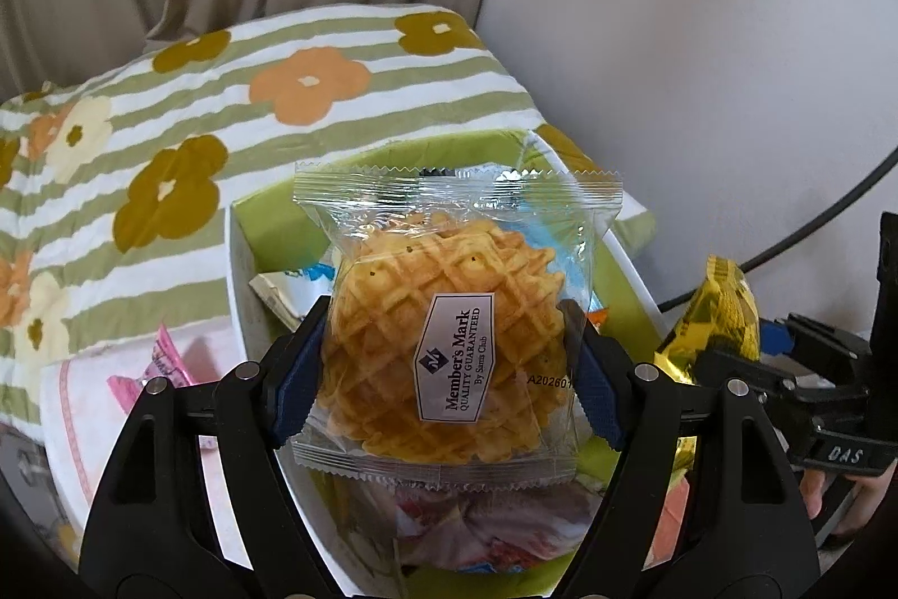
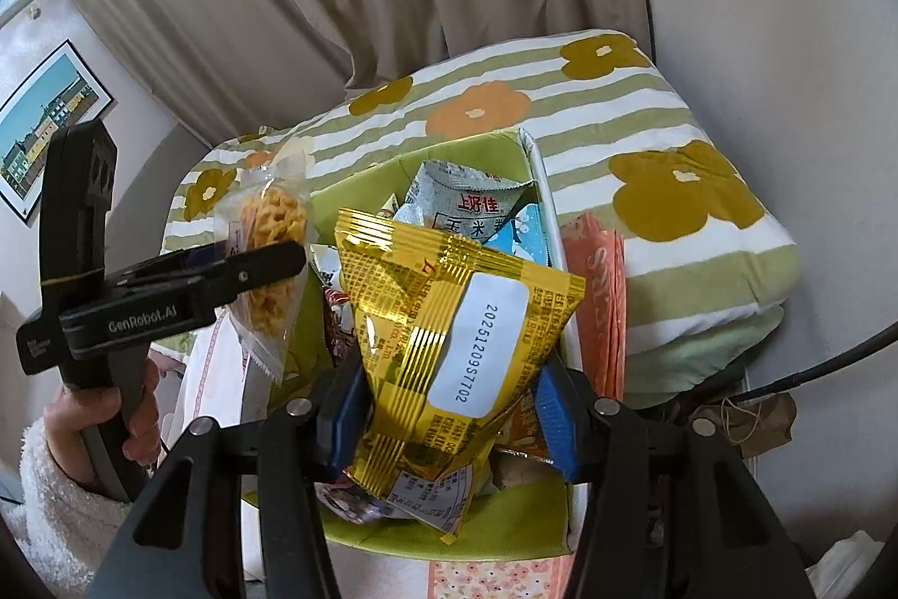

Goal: Organize snacks
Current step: 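Carry the waffle and gold bag over the box and release them inside, then withdraw both tools toward the pink bag and dark green bar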

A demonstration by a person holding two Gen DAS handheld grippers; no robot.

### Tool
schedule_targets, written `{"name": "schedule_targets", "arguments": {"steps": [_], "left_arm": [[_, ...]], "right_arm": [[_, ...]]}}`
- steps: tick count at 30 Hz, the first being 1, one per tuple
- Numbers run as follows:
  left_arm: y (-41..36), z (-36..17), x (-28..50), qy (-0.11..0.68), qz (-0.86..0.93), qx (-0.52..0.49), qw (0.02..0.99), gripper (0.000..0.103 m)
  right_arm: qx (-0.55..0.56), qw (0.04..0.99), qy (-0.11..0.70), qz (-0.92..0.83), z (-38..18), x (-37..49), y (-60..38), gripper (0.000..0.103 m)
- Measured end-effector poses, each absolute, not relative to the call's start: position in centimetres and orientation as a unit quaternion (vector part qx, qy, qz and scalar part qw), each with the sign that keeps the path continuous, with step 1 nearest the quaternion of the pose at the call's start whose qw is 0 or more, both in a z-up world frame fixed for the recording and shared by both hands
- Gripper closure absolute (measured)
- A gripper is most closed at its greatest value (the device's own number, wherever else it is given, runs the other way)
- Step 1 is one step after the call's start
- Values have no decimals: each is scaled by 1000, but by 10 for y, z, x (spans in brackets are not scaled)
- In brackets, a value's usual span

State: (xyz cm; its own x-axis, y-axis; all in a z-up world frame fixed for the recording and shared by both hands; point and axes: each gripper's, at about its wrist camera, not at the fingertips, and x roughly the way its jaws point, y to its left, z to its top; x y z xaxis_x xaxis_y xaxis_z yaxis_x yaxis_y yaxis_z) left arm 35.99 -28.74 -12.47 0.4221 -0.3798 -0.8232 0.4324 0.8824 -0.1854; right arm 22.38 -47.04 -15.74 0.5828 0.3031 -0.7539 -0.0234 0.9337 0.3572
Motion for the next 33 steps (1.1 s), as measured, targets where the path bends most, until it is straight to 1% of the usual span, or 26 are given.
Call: {"name": "schedule_targets", "arguments": {"steps": [1,2,3,4,9,20,22,23,24,26,29,33], "left_arm": [[-288,-128,362,487,-240,29,839,22],[-289,-130,363,494,-239,32,835,8],[-289,-134,364,501,-233,36,832,2],[-288,-135,365,503,-229,38,833,1],[-270,-137,359,506,-221,29,833,1],[-194,-123,324,476,-163,13,864,1],[-184,-121,320,474,-154,10,867,1],[-177,-120,317,473,-146,10,869,1],[-170,-119,313,472,-139,10,871,1],[-162,-118,307,471,-129,7,873,1],[-146,-119,292,468,-116,-2,876,1],[-130,-123,277,469,-104,-12,877,1]], "right_arm": [[158,875,448,94,-159,225,-470,54],[159,874,449,95,-160,225,-470,54],[160,873,450,95,-161,225,-469,54],[161,872,452,95,-162,225,-469,54],[157,871,457,93,-165,226,-469,54],[132,870,463,108,-162,247,-454,53],[130,873,457,108,-161,250,-451,48],[131,877,451,106,-160,252,-449,35],[132,880,445,103,-159,252,-448,17],[134,889,426,98,-155,249,-448,4],[133,899,408,90,-150,240,-447,4],[127,895,414,103,-147,231,-440,4]]}}
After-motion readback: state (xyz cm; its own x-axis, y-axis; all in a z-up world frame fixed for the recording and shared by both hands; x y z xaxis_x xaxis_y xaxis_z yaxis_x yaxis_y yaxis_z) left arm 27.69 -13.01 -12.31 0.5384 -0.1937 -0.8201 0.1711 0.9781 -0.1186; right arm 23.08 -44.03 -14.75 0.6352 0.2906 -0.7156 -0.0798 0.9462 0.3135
